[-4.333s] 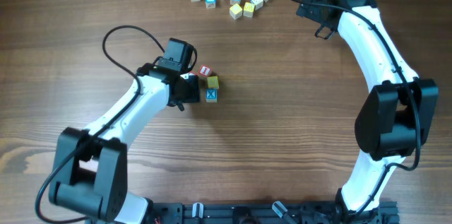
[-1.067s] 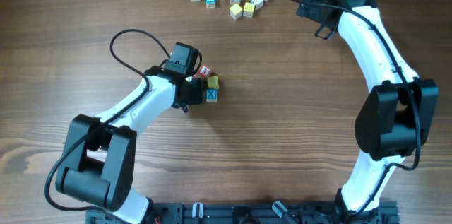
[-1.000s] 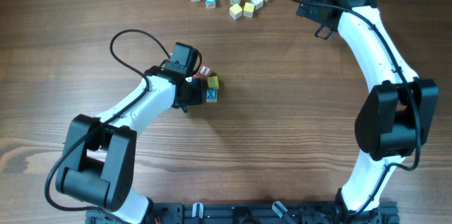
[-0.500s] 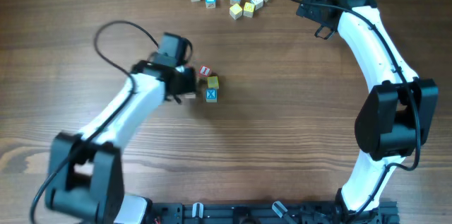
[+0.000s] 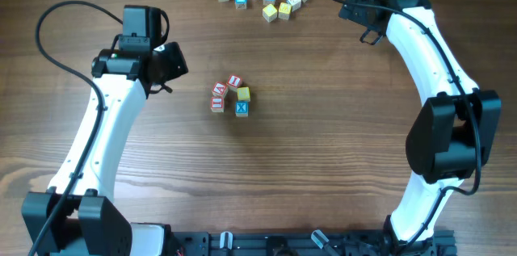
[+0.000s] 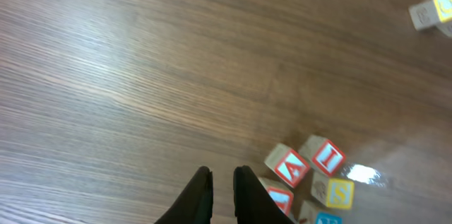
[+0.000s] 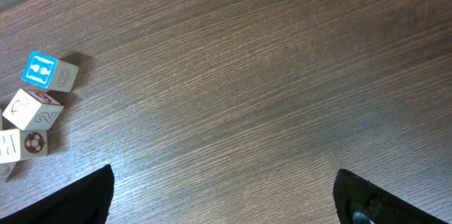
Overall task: Form a circle
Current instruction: 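Open the left gripper and retract it up to the upper left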
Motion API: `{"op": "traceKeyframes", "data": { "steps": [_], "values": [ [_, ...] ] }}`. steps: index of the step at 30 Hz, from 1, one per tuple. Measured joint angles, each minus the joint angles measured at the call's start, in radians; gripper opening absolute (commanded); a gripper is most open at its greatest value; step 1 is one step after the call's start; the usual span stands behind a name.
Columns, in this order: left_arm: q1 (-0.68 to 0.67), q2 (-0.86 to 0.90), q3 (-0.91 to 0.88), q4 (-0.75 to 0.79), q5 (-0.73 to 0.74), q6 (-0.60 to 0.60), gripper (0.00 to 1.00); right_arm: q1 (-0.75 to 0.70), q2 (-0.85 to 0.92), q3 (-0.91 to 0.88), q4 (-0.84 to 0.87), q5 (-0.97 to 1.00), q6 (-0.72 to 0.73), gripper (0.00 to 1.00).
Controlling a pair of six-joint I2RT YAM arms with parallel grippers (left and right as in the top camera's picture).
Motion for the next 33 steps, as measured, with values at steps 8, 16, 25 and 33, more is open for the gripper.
{"op": "traceKeyframes", "data": {
  "steps": [8,16,25,33],
  "values": [
    [0.117,0.000,0.000,0.026,-0.084,-0.038,1.00,0.000,0.000,0.000,0.000,0.000,0.000,1.00],
    [0.117,0.000,0.000,0.025,-0.087,-0.038,1.00,0.002,0.000,0.000,0.000,0.000,0.000,1.00],
    [0.117,0.000,0.000,0.025,-0.087,-0.038,1.00,0.002,0.000,0.000,0.000,0.000,0.000,1.00],
    [0.117,0.000,0.000,0.025,-0.087,-0.038,1.00,0.002,0.000,0.000,0.000,0.000,0.000,1.00]
  ]
}}
